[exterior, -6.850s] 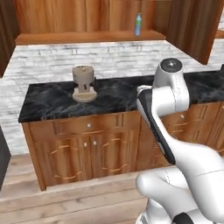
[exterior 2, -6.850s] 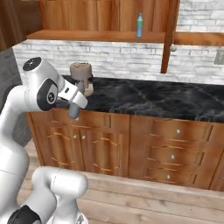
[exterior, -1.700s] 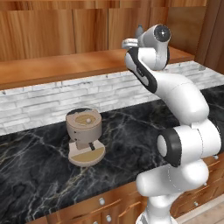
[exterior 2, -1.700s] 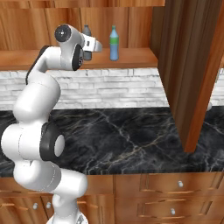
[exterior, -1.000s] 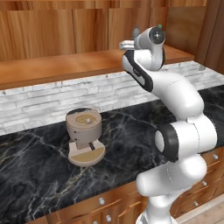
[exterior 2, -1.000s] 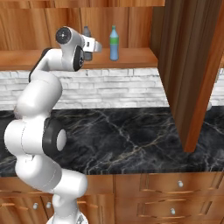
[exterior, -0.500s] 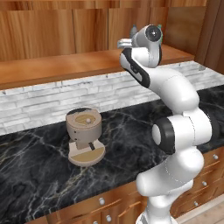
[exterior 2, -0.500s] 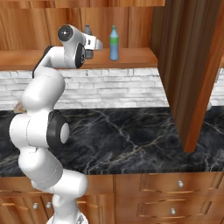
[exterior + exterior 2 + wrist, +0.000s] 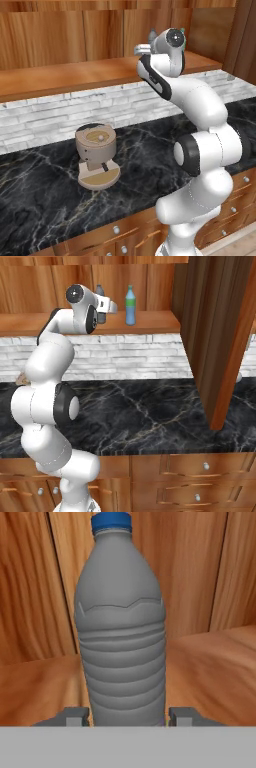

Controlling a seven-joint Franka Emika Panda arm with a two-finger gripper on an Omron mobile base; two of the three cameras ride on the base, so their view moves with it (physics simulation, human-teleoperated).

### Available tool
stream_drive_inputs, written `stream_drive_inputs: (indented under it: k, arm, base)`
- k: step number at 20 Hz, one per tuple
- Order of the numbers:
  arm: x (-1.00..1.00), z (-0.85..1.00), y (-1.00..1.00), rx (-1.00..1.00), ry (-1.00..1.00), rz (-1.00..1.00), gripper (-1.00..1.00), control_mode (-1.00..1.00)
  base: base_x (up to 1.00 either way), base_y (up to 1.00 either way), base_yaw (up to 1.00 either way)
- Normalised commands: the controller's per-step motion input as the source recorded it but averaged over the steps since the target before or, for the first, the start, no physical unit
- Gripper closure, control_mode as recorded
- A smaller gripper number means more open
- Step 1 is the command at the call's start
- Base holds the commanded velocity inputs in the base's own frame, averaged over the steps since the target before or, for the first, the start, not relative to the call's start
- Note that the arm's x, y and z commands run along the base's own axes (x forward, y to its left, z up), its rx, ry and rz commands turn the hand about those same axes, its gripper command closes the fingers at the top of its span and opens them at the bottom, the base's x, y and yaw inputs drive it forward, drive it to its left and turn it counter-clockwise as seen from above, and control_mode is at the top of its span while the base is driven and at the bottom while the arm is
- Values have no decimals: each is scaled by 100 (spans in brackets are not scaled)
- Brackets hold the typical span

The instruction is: Pick the bottled water, boxed drink, bottled water from the counter and place them in the open cabinet.

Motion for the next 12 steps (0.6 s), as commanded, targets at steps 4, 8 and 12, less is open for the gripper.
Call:
stream_drive_inputs:
  k: [4, 8, 12]
  arm:
    - [0, 0, 0, 0, 0, 0, -100, -100]
    - [0, 0, 0, 0, 0, 0, -100, -100]
    - [-36, 0, 0, 0, 0, 0, -100, -100]
  base:
    - [0, 0, 0]
    - [0, 0, 0]
    - [0, 0, 0]
